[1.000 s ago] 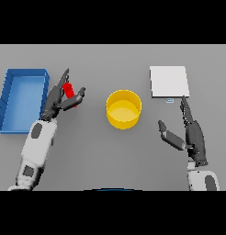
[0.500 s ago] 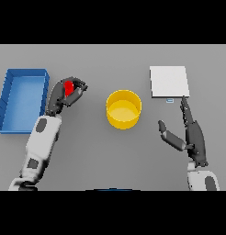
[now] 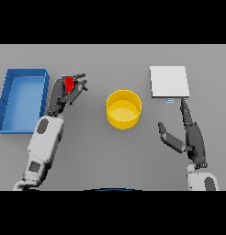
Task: Pick up the red beaker and tilt it to pour out 1 green nut into yellow bowl. Pick up the yellow bowl and place it on the metallic measuring scale.
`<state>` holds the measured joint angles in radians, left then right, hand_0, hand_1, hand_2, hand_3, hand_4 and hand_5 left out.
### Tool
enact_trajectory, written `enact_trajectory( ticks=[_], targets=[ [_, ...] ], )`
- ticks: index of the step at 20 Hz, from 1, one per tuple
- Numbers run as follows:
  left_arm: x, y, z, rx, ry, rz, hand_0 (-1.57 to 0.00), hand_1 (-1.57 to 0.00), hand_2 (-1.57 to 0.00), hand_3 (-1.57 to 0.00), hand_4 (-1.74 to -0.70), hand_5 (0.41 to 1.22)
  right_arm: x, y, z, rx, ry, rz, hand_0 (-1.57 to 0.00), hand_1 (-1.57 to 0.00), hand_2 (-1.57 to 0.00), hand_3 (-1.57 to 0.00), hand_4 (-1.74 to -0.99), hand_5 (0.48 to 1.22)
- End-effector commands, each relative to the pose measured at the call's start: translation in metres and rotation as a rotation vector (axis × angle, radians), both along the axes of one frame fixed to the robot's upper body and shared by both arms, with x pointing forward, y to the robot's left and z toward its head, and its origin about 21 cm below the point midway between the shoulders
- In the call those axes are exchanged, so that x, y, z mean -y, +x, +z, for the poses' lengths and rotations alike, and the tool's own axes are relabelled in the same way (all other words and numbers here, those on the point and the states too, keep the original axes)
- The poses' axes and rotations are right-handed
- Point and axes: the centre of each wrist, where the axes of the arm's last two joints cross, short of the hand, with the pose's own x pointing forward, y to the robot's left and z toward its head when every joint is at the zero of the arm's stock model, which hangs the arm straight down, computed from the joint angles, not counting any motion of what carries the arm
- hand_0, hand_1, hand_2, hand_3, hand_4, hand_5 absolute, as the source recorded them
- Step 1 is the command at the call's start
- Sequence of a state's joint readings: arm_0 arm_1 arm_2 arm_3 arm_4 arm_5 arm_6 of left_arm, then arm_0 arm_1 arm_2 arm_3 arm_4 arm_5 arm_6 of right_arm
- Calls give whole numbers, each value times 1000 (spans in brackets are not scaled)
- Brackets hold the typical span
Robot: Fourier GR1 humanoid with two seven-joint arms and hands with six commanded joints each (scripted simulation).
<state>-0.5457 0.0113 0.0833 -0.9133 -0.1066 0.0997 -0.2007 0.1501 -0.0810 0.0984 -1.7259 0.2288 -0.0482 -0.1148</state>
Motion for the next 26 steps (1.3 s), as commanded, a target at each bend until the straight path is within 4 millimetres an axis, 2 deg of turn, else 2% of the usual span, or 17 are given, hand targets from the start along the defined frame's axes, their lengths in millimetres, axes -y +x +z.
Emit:
enact_trajectory(
  ticks=[1,4,8,11,15,18,22,26],
  targets=[
    [-3,2,8,18,11,7,-1531,-1533,-1534,-1520,-1692,1118,2,0,0,-1,-1,-3,1,1,1,1,-1259,647],
    [-2,3,25,57,68,-18,-1551,-1551,-1552,-1545,-1716,1114,1,2,2,-1,-6,-3,1,1,1,1,-1263,654],
    [6,7,54,49,315,-114,-1563,-1563,-1563,-1560,-1731,1124,1,4,2,0,-26,-1,1,1,1,1,-1253,666],
    [18,6,61,48,424,-164,-1564,-1565,-1565,-1562,-1733,1117,0,-1,0,-1,-26,2,1,1,1,1,-1256,676],
    [37,3,68,44,531,-191,-1566,-1566,-1566,-1564,-1734,1114,-4,3,5,-14,-30,7,1,1,1,1,-1254,680],
    [43,4,78,47,762,-189,-1568,-1568,-1568,-1567,-1738,1131,-4,4,7,-10,-21,6,1,1,1,1,-1252,685],
    [66,7,86,116,1079,-239,-1570,-1570,-1570,-1570,-1740,1145,-4,1,4,-24,-17,-3,1,1,1,1,-1262,694],
    [76,11,96,173,1294,-297,-1571,-1571,-1571,-1570,-1740,1190,-3,0,5,-20,-14,12,1,1,1,1,-1274,704]
  ],
)
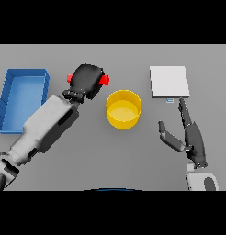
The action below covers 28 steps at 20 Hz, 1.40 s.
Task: Pick up the red beaker and tilt it to pour out 1 green nut into yellow bowl. Pick up the yellow bowl and place it on the metallic measuring scale.
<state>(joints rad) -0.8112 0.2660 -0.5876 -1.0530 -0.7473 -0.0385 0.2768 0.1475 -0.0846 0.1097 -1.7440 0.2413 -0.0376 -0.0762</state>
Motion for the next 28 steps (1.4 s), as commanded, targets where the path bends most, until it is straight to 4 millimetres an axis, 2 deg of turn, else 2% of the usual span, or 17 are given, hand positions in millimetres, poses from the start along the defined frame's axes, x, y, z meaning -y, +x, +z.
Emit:
enact_trajectory(
  ticks=[1,2,3,5,7,10,14,17,22,26,28],
  targets=[
    [3,1,3,11,43,-25,-1571,-1571,-1571,-1571,-1691,1196,-2,0,1,5,2,-7,1,1,1,1,-1282,705],
    [2,4,9,24,97,-50,-1571,-1571,-1571,-1571,-1649,1201,-3,-1,-3,-8,8,-6,1,1,1,1,-1284,705],
    [6,4,11,33,148,-65,-1571,-1571,-1571,-1571,-1666,1205,-1,-1,-4,-10,16,-11,1,1,1,1,-1283,702],
    [13,6,14,32,264,-110,-1571,-1571,-1571,-1391,-1687,1211,-3,-1,-3,5,38,-8,1,1,1,1,-1287,690],
    [22,7,18,44,359,-170,-1571,-1571,-1571,-1277,-1701,1215,-2,-3,-5,9,48,-20,1,1,1,1,-1292,678],
    [37,8,20,52,506,-265,-1571,-1571,-1571,-1420,-1718,1218,0,-5,-5,9,84,-20,1,1,1,1,-1294,657],
    [51,6,17,83,700,-338,-1571,-1571,-1571,-1509,-1732,1220,-2,2,-3,11,91,-25,1,1,1,1,-1291,640],
    [60,4,15,93,815,-376,-1571,-1571,-1571,-1539,-1736,1220,-5,0,-7,3,84,-34,1,1,1,1,-1291,631],
    [71,12,23,168,953,-428,-1571,-1571,-1571,-1561,-1739,1221,-4,-2,-11,-7,55,-48,1,1,1,1,-1276,593],
    [84,15,30,183,1094,-453,-1571,-1571,-1571,-1567,-1736,1221,-9,-4,-12,-14,31,-61,1,1,1,1,-1236,582],
    [84,15,31,194,1150,-483,-1571,-1571,-1571,-1568,-1735,1221,-5,-3,-11,-3,26,-64,1,1,1,1,-1216,585]
  ],
)
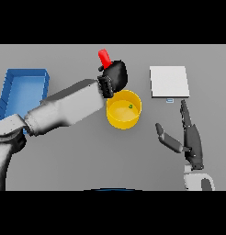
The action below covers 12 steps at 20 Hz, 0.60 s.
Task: Pick up the red beaker and tilt it to pour out 1 green nut into yellow bowl. Pick up the yellow bowl and place it on the metallic measuring scale.
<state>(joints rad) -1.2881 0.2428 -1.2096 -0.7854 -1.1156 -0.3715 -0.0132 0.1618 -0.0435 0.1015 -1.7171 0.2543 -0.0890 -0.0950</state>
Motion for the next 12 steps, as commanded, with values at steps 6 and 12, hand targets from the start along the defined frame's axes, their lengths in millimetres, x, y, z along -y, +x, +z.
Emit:
enact_trajectory(
  ticks=[6,12],
  targets=[
    [7,-1,4,56,107,-88,-1571,-1571,-1571,-1570,-1734,1221,-3,-1,-1,15,-15,9,1,1,1,1,-1210,594],
    [3,27,80,154,29,-60,-1571,-1571,-1399,-1509,-1676,1221,-2,0,0,31,-18,8,1,1,1,1,-1201,592]
  ],
)
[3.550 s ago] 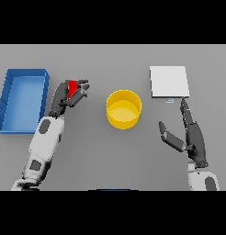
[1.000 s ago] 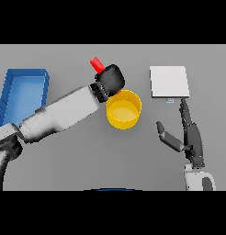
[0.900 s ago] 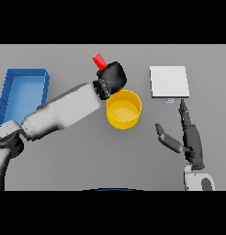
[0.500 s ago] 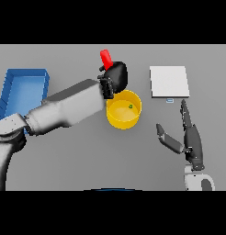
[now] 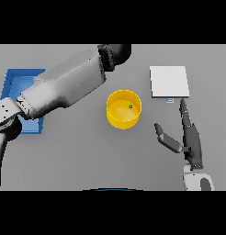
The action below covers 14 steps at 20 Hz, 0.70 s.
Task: Pick up the red beaker and tilt it to pour out 1 green nut into yellow bowl. Pick up the yellow bowl and place it on the metallic measuring scale.
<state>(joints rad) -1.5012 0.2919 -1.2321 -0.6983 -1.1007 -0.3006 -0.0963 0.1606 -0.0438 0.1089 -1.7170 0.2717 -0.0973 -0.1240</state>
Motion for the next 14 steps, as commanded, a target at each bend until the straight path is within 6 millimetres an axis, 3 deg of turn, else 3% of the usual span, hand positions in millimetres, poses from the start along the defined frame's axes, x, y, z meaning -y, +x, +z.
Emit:
enact_trajectory(
  ticks=[1,2,6,9,14],
  targets=[
    [-3,4,17,18,-37,4,-1571,-1571,-1434,-1266,-1689,1221,-5,2,2,2,6,7,1,1,1,1,-1190,594],
    [-10,9,34,32,-74,19,-1571,-1571,-1461,-1041,-1699,1221,-1,3,3,-2,14,5,1,1,1,1,-1186,596],
    [-35,29,90,88,-284,174,-1571,-1571,-1526,-1354,-1715,1221,0,6,-1,-18,66,29,1,1,1,1,-1183,595],
    [-84,47,112,73,-609,362,-1571,-1571,-1548,-1379,-1727,1221,0,8,1,-9,68,33,1,1,1,1,-1199,594],
    [-178,59,105,8,-1135,591,-1571,-1571,-1563,-1396,-1736,1221,0,8,0,4,59,49,1,1,1,1,-1222,587]
  ],
)
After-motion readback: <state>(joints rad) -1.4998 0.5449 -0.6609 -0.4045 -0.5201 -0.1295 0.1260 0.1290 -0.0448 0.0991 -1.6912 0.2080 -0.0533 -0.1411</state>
